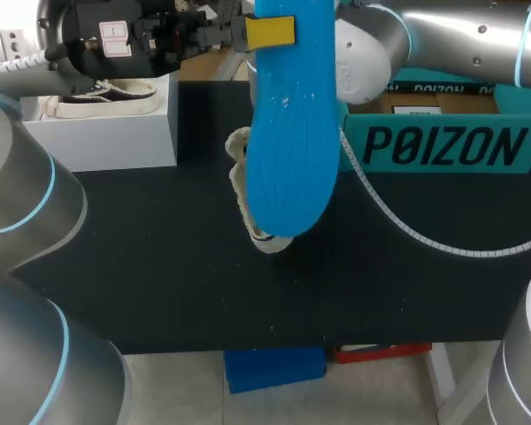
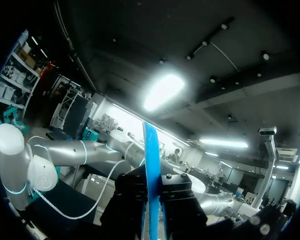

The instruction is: Take the shoe out of the shoebox, open the shoe tongue, remove and reinsert the insole, then place the shoe into the shoebox

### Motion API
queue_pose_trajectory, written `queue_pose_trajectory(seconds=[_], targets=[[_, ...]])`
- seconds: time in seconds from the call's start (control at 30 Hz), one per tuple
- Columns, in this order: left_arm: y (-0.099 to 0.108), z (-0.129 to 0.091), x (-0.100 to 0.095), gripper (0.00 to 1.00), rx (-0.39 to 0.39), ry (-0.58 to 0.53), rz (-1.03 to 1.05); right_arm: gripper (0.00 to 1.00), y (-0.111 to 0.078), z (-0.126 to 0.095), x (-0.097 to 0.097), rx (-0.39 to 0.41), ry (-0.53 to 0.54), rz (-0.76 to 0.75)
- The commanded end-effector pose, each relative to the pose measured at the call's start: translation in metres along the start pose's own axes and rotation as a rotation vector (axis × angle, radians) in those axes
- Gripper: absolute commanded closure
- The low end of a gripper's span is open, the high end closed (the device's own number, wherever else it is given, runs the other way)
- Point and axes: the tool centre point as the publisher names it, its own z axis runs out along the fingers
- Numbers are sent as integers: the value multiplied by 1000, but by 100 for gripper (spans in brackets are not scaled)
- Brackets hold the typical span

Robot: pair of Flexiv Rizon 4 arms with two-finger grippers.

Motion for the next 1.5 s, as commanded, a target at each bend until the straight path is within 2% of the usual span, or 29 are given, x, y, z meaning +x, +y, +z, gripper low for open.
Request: queue_pose_trajectory(seconds=[0.03, 0.43, 0.6, 0.63, 0.67, 0.7, 0.73, 0.87, 0.93, 1.03, 1.1, 1.3, 1.4, 1.43, 1.5], targets=[[0, 1, 0, 100, -3, -2, -2, 100, 0, 13, 8, 1, -6, -17], [0, 1, 0, 100, -3, -2, -2, 100, -2, 49, 9, 38, 12, 15], [0, 1, 0, 100, -3, -2, -2, 99, -2, 59, 0, 32, 4, 29], [0, 1, 0, 100, -3, -2, -2, 92, -2, 60, -4, 28, 4, 34], [0, 1, 0, 100, -3, -2, -2, 79, -1, 60, -8, 24, -4, 41], [0, 1, 0, 100, -3, -2, -2, 58, -1, 60, -10, 24, -8, 47], [0, 1, 0, 100, -3, -2, -2, 0, -1, 58, -13, 19, -13, 52], [0, 1, 0, 100, -3, -2, -2, 0, -2, 45, -24, -12, 11, 68], [0, 1, 0, 100, -3, -2, -2, 0, -2, 35, -27, -25, 70, 75], [0, 1, 0, 100, -3, -2, -2, 0, -3, 18, -32, -41, 212, 82], [0, 1, 0, 100, -3, -2, -2, 0, -3, 11, -33, -28, 296, 77], [0, 1, 0, 100, -3, -2, -2, 0, -7, -18, -31, -64, 594, 32], [0, 1, 0, 100, -3, -2, -2, 0, -8, -33, -31, -136, 766, -11], [0, 1, 0, 100, -3, -2, -2, 0, -8, -41, -32, -187, 814, -27], [0, 1, 0, 100, -3, -2, -2, 0, -8, -47, -34, -213, 851, -28]])
